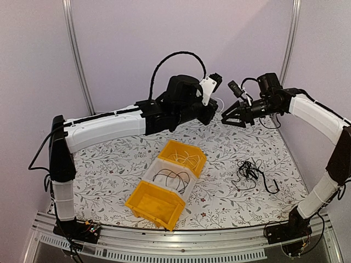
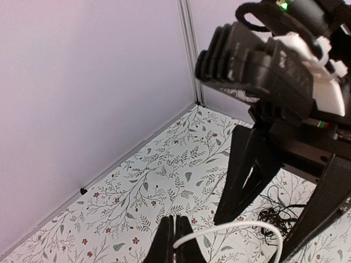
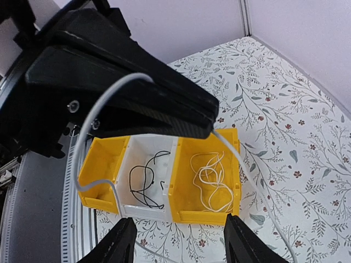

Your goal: Untangle the cables

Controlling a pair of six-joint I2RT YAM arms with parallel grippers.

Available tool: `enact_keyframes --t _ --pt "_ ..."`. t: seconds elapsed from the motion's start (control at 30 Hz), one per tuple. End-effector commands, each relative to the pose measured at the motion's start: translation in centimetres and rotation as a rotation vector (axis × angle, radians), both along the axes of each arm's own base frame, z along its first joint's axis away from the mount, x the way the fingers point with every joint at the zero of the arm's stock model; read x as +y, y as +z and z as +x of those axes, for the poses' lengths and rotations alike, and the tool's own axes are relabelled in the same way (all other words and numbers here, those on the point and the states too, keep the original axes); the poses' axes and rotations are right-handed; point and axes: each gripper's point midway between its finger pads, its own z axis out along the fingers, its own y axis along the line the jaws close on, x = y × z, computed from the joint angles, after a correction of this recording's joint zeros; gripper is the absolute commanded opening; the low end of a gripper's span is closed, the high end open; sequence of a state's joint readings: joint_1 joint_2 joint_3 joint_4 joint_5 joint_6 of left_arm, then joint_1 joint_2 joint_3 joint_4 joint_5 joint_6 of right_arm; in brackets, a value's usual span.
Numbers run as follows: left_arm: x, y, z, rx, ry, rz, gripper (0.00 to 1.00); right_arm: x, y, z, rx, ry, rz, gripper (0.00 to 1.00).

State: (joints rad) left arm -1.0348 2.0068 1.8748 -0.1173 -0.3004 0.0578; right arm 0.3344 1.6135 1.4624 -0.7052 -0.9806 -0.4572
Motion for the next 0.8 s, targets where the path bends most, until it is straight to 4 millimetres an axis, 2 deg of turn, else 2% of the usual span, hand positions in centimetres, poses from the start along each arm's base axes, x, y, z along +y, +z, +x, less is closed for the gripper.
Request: enact_keyframes --t 0.0,0.13,0.2,0.27,0.3,0.37,0.67,0.77 --pt "1.8 3.2 -0.2 0.009 0.019 -0.074 0.00 0.4 0.1 -0.2 -0.054 0.007 0.018 0.58" --pt "2.3 4.0 -0.4 0.008 0.015 -0.093 0.00 1.0 -1.9 0.3 -0.040 0.006 0.013 0.55" --pt "2.5 4.6 -0.5 0.003 0.015 -0.102 0.00 1.1 -3.9 1.4 -0.006 -0.037 -0.015 0.55" --pt "2.8 5.1 -0.7 0.015 0.021 -0.123 0.00 1.1 -5.5 2.0 0.036 -0.060 -0.030 0.58" --pt "3.0 5.2 -0.7 0.014 0.022 -0.125 0.00 1.2 -6.2 2.2 0.047 -0.066 -0.034 0.63" --pt "3.2 5.4 -0.8 0.015 0.020 -0.127 0.00 1.3 -7.3 2.3 0.081 -0.068 -0.031 0.64" --pt "3.9 5.8 -1.2 0.032 0.032 -0.153 0.00 2.3 -7.7 2.7 0.210 -0.073 0.050 0.10" --pt "4.4 6.7 -1.2 0.015 0.051 -0.161 0.00 1.2 -9.1 3.8 0.244 -0.148 0.014 0.02"
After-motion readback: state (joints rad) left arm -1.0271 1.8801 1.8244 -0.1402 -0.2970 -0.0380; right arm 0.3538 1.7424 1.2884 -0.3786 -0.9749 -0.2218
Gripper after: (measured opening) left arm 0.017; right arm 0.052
